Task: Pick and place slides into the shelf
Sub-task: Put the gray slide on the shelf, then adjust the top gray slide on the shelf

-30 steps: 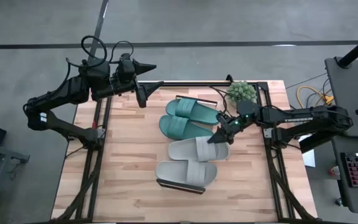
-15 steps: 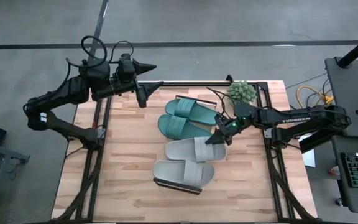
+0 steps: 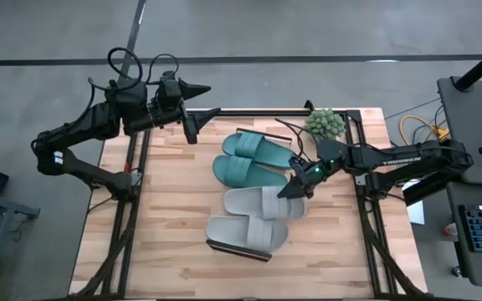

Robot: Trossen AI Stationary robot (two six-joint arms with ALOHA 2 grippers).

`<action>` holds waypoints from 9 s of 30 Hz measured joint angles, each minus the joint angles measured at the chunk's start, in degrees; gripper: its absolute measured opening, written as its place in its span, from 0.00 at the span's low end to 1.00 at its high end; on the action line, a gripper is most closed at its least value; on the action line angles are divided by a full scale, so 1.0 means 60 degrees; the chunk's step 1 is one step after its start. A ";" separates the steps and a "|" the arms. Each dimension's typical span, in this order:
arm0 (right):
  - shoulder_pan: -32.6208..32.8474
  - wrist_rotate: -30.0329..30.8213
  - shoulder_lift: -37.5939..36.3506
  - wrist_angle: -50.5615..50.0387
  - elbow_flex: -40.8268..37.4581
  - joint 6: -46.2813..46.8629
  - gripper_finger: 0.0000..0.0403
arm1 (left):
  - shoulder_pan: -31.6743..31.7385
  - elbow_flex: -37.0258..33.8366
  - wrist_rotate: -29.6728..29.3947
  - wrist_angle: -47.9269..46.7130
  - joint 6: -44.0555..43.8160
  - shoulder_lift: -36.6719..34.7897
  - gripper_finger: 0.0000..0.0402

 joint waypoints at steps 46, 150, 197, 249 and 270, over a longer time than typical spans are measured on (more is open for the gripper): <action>0.0264 0.1137 -0.0386 -0.8671 0.3884 -0.3391 0.50 | -0.0004 0.0000 0.0003 -0.0011 -0.0004 0.0000 0.77; 0.2850 0.6477 0.0163 -0.8052 0.4153 -0.1775 0.39 | -0.0004 -0.0018 0.0010 -0.0018 -0.0004 0.0000 0.77; 0.2912 0.6444 0.1501 -0.7191 0.4124 -0.1384 0.42 | 0.0004 -0.0018 0.0010 -0.0055 0.0000 -0.0004 0.77; 0.3396 0.8692 0.1900 -0.5573 0.4671 -0.0262 0.02 | 0.0004 -0.0051 0.0007 -0.0004 -0.0004 -0.0004 0.77; 0.3947 0.9502 0.3173 -0.5255 0.4660 0.0575 0.02 | -0.0004 -0.0051 0.0013 0.0033 -0.0028 -0.0004 0.77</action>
